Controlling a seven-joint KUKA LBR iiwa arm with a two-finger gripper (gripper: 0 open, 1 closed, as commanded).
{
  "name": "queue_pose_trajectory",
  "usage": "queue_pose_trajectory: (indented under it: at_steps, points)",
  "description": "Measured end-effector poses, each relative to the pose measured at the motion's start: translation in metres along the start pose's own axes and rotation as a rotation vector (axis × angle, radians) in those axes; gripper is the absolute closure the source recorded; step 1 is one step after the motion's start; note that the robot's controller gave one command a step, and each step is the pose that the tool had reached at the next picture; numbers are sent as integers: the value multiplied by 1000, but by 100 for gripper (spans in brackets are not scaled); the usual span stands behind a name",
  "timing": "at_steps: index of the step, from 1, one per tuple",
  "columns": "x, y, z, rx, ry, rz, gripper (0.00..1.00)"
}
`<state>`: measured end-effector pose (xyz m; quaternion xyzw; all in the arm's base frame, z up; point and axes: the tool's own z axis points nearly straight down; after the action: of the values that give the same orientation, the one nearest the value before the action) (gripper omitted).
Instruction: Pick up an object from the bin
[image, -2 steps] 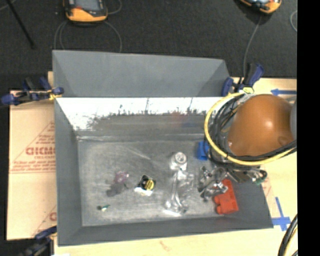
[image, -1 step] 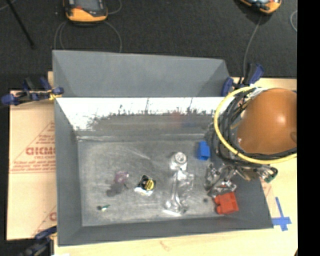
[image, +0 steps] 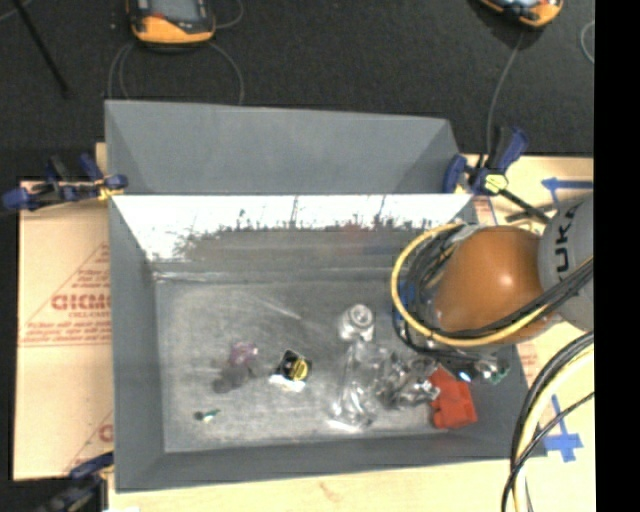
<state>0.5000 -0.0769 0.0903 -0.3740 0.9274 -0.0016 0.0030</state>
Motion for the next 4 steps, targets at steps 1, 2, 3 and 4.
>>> queue_pose_trajectory:
  at_steps: [1,2,3,4]
  points:
    - [1,1,2,-3,3,-1,0]
    - [-33,39,-163,3,-4,92,0]
    - [-61,47,-46,-7,6,386,0]
    - [-68,27,-21,-1,-3,218,0]
